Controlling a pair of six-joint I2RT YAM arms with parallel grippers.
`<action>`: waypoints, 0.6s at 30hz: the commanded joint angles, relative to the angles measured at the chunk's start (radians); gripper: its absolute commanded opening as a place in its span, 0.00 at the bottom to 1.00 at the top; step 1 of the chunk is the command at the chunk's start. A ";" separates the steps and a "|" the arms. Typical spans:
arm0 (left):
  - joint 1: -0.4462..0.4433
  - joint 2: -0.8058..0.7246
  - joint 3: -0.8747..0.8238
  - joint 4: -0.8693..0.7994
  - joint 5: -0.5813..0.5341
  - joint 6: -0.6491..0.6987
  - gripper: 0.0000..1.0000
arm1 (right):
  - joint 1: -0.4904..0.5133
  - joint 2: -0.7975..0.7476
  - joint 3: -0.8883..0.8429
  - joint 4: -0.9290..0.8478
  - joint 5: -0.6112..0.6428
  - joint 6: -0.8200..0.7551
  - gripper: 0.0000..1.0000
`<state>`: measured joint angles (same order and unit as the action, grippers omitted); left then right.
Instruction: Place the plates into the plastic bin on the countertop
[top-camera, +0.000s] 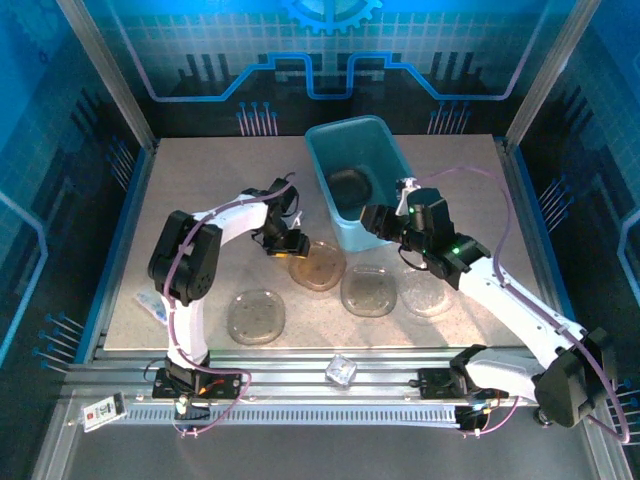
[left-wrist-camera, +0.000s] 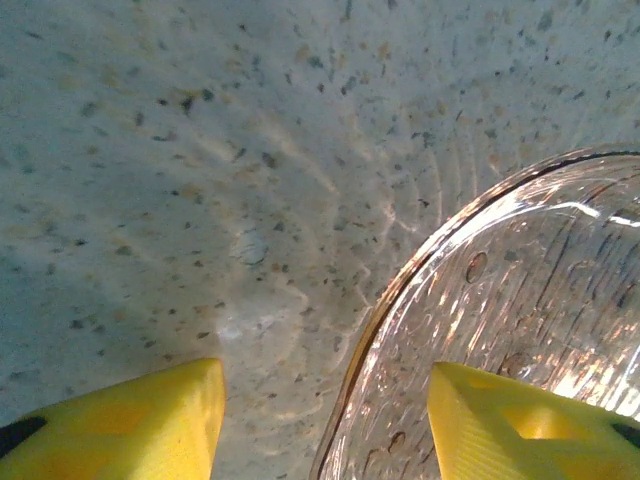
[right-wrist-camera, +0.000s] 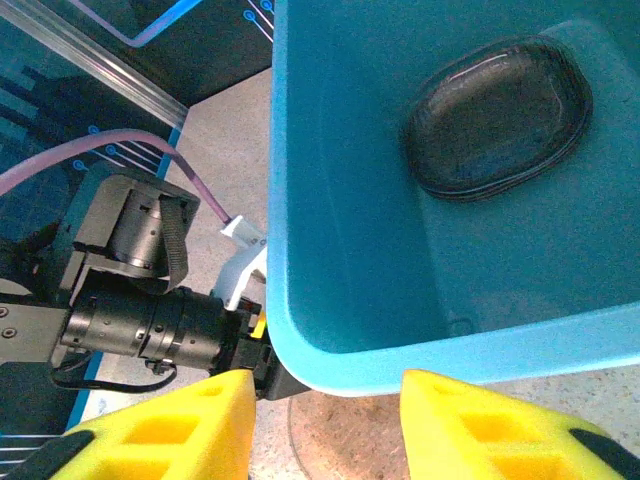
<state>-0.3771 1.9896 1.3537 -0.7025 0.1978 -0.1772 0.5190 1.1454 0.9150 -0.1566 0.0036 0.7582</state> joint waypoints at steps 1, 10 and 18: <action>-0.009 0.031 0.033 -0.008 0.031 0.021 0.51 | 0.011 -0.006 -0.006 0.086 -0.027 -0.009 0.39; -0.014 0.038 -0.004 0.008 -0.006 0.017 0.37 | 0.011 0.014 -0.026 0.137 -0.028 0.015 0.30; -0.013 0.030 -0.026 -0.012 -0.101 -0.011 0.28 | 0.012 -0.021 -0.072 0.151 -0.004 0.022 0.24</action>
<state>-0.3828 2.0022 1.3586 -0.6979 0.1497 -0.1833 0.5190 1.1477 0.8650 -0.0338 -0.0105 0.7738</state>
